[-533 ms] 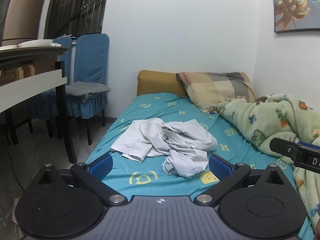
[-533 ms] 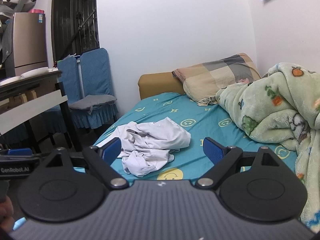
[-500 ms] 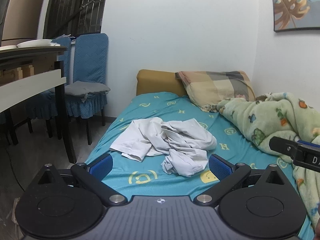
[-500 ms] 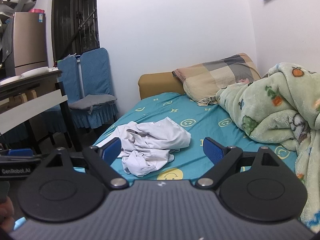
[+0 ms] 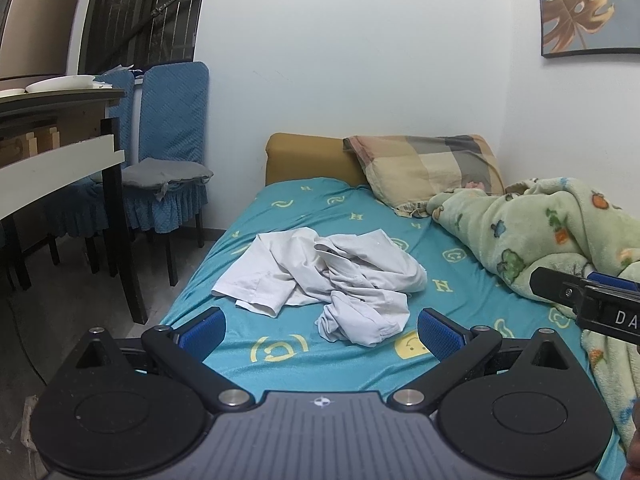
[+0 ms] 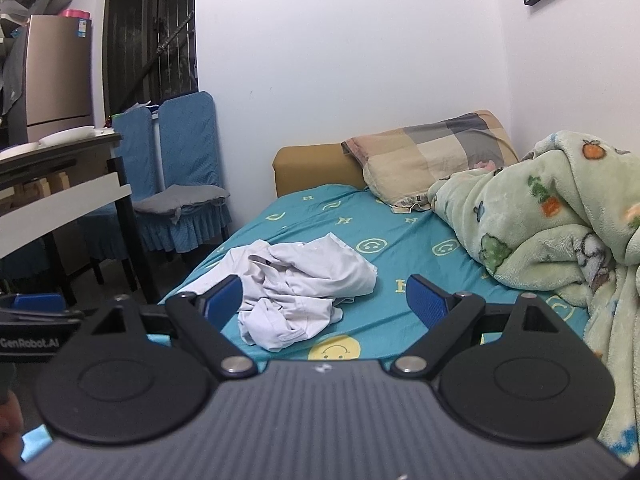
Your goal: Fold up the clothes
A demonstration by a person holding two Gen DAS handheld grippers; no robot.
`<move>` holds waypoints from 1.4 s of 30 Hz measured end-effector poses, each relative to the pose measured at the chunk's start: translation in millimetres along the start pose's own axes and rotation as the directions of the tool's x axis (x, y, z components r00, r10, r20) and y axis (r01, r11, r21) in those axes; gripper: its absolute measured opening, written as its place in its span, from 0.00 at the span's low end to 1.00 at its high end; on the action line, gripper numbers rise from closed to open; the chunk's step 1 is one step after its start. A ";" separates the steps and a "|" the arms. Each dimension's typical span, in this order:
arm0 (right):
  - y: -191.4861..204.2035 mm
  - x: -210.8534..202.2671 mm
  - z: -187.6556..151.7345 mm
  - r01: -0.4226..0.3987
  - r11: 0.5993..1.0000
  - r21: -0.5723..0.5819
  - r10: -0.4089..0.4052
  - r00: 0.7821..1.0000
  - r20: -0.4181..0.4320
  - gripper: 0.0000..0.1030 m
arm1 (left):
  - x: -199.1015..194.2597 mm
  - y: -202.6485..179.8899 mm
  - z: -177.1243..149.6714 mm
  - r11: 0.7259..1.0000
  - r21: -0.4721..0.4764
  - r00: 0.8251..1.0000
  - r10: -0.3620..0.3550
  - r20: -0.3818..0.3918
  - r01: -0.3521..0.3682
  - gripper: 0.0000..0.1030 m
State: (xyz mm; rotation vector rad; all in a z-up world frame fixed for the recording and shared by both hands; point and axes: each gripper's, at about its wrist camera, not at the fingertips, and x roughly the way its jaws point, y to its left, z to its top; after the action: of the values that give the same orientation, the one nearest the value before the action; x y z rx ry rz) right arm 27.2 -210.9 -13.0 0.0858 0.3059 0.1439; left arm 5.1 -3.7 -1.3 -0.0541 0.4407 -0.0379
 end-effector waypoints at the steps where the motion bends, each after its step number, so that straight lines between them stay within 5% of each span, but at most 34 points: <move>1: -0.2 -0.4 0.2 -0.001 1.000 0.002 0.001 1.000 0.001 0.87 | -0.4 -0.6 0.2 1.000 0.001 1.000 -0.001 0.001 0.001 1.00; 25: -8.8 -3.8 4.8 0.037 0.999 0.003 -0.037 0.999 0.006 0.87 | 3.0 -7.8 -4.9 0.998 0.064 1.000 0.018 -0.012 -0.017 1.00; 32: -16.8 -7.0 23.4 0.030 0.999 0.022 -0.031 0.997 0.068 0.87 | 3.3 -7.0 -8.3 0.999 0.052 0.998 -0.008 0.059 0.005 1.00; 37: -30.1 -1.1 55.6 0.072 0.996 0.060 -0.079 0.988 0.133 0.87 | 30.2 -20.7 -0.7 0.995 0.102 0.996 -0.010 0.090 0.001 1.00; 42: -52.9 21.8 81.9 0.074 0.995 0.068 -0.085 0.980 0.178 0.87 | 106.2 -37.2 14.9 0.989 0.138 0.999 -0.045 -0.015 0.047 1.00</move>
State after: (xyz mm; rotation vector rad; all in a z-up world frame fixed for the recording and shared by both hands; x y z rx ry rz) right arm 79.6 -264.8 52.9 0.1462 0.1318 0.0469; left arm 106.4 -45.4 -30.8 0.0726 0.4477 -0.1143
